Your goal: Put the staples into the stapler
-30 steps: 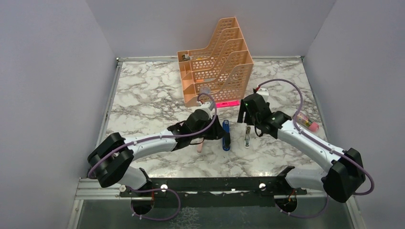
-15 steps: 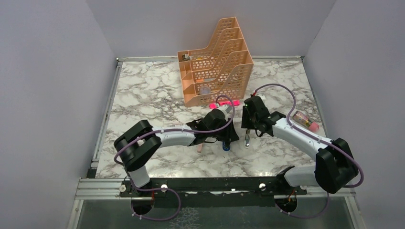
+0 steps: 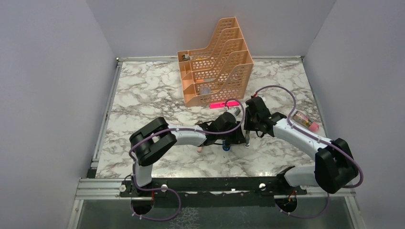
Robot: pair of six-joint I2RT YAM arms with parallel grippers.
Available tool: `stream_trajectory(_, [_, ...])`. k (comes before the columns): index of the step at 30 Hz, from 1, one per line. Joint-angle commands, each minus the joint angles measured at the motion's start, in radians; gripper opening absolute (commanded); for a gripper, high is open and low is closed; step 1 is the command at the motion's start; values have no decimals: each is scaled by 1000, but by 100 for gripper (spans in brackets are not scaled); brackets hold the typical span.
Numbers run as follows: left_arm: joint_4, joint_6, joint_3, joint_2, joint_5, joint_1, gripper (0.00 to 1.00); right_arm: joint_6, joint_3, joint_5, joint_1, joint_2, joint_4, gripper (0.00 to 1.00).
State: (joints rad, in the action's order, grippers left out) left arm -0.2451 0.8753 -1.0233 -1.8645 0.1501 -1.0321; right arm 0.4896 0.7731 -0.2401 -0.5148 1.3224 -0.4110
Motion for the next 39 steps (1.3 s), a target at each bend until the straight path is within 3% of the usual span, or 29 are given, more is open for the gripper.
stream_trajectory(1, [65, -7, -37, -59, -62, -21, 27, 20, -11, 10, 7, -31, -9, 34])
stream_trajectory(11, [144, 0, -54, -84, -182, -43, 15, 49, -20, -21, 7, -64, -19, 32])
stream_trajectory(19, [125, -9, -76, -113, -165, -43, 14, 50, -21, -8, 7, -55, -11, 32])
stream_trajectory(25, [132, -12, -90, -133, -175, -43, 4, 50, -24, 0, 7, -65, -21, 32])
stream_trajectory(39, [131, -25, -111, -174, -170, -43, 0, 106, -88, 157, 7, -110, -92, 26])
